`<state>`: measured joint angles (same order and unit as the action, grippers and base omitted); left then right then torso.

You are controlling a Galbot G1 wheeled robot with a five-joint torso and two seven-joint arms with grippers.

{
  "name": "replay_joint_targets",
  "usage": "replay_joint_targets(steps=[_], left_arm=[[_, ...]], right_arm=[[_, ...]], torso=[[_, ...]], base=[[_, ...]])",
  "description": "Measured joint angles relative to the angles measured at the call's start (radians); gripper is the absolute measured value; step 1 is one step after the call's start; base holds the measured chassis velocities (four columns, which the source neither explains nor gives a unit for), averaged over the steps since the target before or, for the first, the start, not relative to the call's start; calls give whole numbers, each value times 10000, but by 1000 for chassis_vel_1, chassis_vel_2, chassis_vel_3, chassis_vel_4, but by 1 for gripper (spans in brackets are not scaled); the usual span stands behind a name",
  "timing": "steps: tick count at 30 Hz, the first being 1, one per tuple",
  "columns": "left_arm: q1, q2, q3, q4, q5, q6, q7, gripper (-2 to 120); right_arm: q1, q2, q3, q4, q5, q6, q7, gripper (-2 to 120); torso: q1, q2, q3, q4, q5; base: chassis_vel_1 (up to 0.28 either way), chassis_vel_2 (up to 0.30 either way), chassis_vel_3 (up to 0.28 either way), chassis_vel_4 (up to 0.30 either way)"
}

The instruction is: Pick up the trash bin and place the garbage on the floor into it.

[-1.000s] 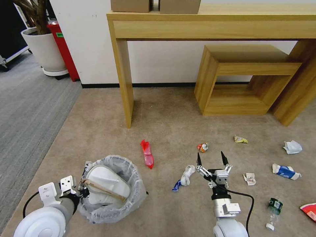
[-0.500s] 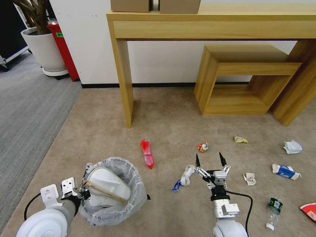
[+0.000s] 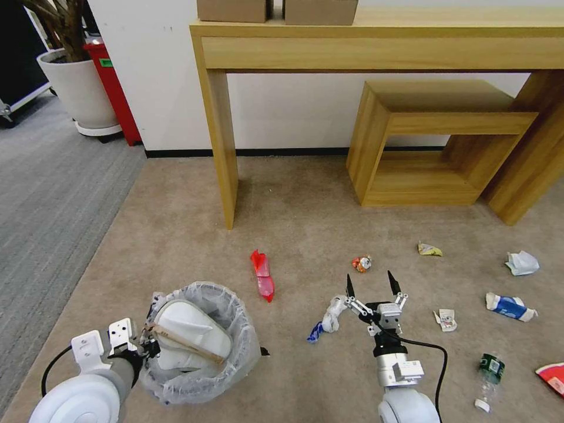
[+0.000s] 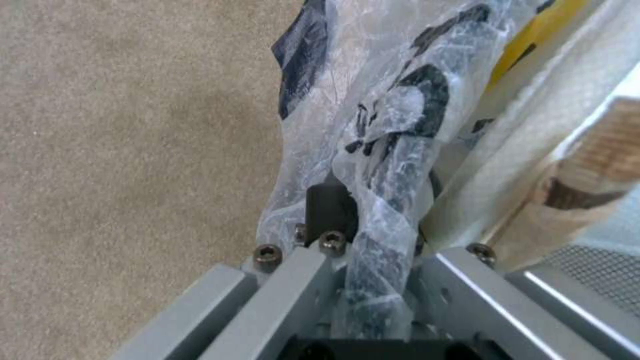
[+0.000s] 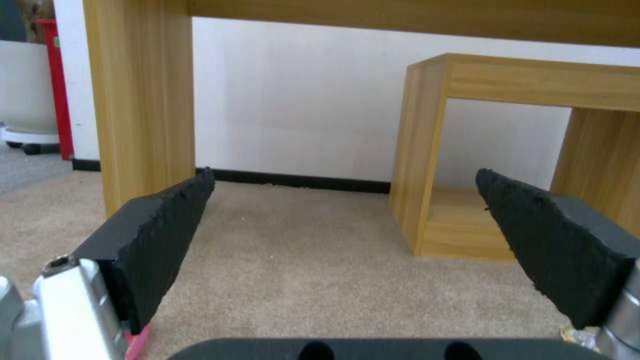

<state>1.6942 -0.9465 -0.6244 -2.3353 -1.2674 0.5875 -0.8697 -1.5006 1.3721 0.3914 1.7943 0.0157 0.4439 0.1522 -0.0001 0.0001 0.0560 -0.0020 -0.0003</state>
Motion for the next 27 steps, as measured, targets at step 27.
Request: replay_joint_targets(steps=[27], left_arm=[[101,-44,103,36,234,28,31,0]], right_arm=[[238,-57,67,-361,-247,333,-35,100]], torso=[[1,-1,1,-2,0]], base=[[-65,69,67,-63]])
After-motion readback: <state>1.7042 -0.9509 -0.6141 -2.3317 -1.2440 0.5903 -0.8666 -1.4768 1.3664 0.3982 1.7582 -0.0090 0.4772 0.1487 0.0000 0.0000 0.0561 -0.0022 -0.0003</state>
